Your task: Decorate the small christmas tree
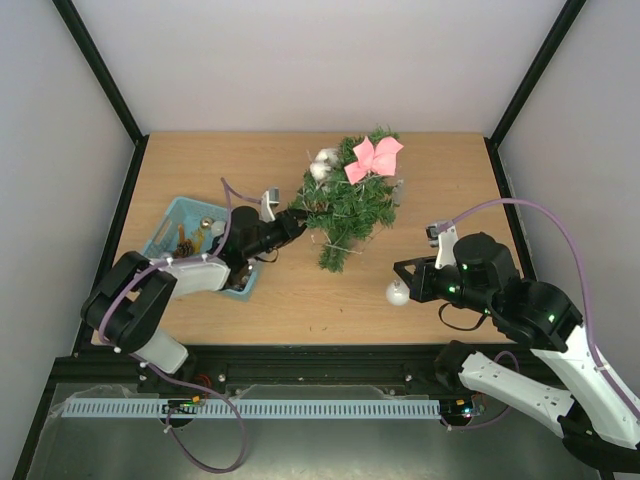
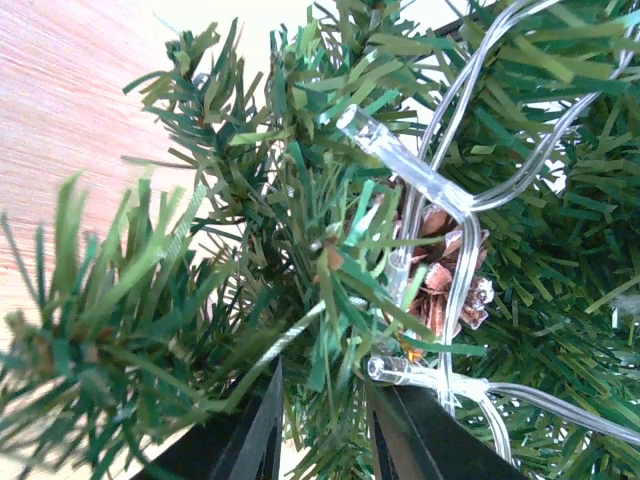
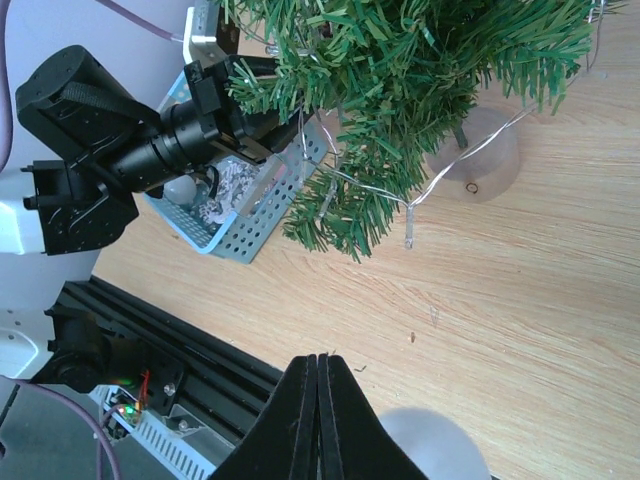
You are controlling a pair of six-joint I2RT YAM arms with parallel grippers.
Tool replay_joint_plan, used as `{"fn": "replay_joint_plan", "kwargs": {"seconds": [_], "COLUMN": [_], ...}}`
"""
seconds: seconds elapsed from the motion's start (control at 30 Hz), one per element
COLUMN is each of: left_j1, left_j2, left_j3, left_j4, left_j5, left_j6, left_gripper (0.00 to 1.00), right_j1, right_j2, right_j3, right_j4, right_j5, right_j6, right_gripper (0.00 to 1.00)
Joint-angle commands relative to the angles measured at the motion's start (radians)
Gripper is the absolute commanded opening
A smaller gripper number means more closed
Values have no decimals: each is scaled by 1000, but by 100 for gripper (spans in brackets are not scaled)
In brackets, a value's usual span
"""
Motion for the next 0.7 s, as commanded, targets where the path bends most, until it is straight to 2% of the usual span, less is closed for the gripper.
{"fn": "replay_joint_plan", "kwargs": {"seconds": [0.0, 0.17, 0.3, 0.5, 0.67], "left_j1": [34, 49, 44, 18, 0], "left_j2": [15, -13, -76, -229, -395], "left_j3": [29, 22, -13, -39, -65], "left_j4": [21, -11, -61, -245, -419], "left_j5": [39, 56, 55, 11, -37], "left_j6": [50, 65, 63, 106, 145], "left_gripper": [25, 28, 35, 49, 53], "right_j1": [6, 4, 5, 5, 5], "right_j2": [0, 3, 7, 22, 23], "right_j3": [-14, -22, -27, -28, -29], "right_j4": [-1, 5, 15, 34, 45], "right_j5": [-7, -15, -25, -49, -78], "right_j6": [10, 10, 9, 7, 8], "right_gripper": [1, 1, 1, 1, 1]}}
